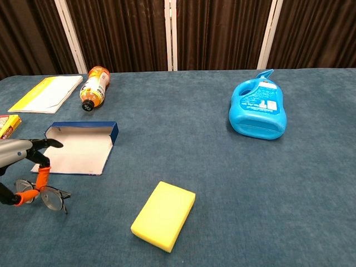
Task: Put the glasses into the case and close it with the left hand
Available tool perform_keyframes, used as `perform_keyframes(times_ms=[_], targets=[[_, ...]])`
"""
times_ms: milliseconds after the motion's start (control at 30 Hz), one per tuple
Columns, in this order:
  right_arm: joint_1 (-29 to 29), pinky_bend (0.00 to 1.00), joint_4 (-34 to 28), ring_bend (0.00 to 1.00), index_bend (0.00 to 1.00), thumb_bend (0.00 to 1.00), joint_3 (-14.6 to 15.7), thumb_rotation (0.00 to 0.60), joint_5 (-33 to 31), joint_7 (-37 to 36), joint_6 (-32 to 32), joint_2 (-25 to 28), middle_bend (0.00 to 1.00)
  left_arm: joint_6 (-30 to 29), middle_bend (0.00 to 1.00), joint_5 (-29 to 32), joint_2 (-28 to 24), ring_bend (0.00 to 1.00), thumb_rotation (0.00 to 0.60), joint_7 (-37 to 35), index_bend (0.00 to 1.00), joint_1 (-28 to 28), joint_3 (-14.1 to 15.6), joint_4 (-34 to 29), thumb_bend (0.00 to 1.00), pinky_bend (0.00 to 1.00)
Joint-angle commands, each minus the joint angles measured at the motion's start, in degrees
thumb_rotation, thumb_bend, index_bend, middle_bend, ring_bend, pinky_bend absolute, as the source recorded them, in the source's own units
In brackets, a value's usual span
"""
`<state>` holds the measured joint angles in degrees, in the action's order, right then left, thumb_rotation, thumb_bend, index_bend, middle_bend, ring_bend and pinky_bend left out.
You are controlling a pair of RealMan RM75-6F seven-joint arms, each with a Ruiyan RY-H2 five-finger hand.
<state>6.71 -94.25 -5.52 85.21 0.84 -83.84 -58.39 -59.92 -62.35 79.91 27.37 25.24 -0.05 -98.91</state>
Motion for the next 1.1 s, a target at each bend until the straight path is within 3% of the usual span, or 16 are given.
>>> perform_keyframes(times_ms=[33, 400, 567, 967, 1100], targets=[[0.01, 0.00, -0.01, 0.00, 0.00, 0.00, 0.02, 0.600, 0.03, 0.11, 0.00, -0.02, 0.00, -0.09, 0.00, 0.42, -0.62, 0.00, 0.600, -0.37, 0.58, 0.43, -0.78, -0.54, 0.45, 0.00], [0.43, 0.00, 0.39, 0.00, 0.00, 0.00, -0.01, 0.600, -0.52, 0.81, 0.90, -0.48, 0.00, 2.32, 0.00, 7.88, -1.01, 0.00, 0.600, 1.51, 0.58, 6.25, -7.54, 0.60, 0.46, 0.00], [0.83, 0.00, 1.16, 0.00, 0.00, 0.00, -0.30, 0.600, -1.97, 1.12, 2.10, -0.91, 0.00, 6.46, 0.00, 14.29, 1.43, 0.00, 0.600, 2.45, 0.58, 11.03, -10.75, 7.56, 0.46, 0.00], [1.23, 0.00, 2.18, 0.00, 0.00, 0.00, -0.66, 0.600, -3.66, 1.61, 3.24, -1.55, 0.00, 11.50, 0.00, 10.85, 8.10, 0.00, 0.600, -5.65, 0.58, 15.17, -11.70, 22.72, 0.46, 0.00], [1.25, 0.00, 2.21, 0.00, 0.00, 0.00, -0.75, 0.600, -3.95, 2.07, 3.21, -1.69, 0.00, 13.07, 0.00, 9.79, 9.44, 0.00, 0.600, -8.10, 0.58, 15.94, -11.56, 24.99, 0.46, 0.00]])
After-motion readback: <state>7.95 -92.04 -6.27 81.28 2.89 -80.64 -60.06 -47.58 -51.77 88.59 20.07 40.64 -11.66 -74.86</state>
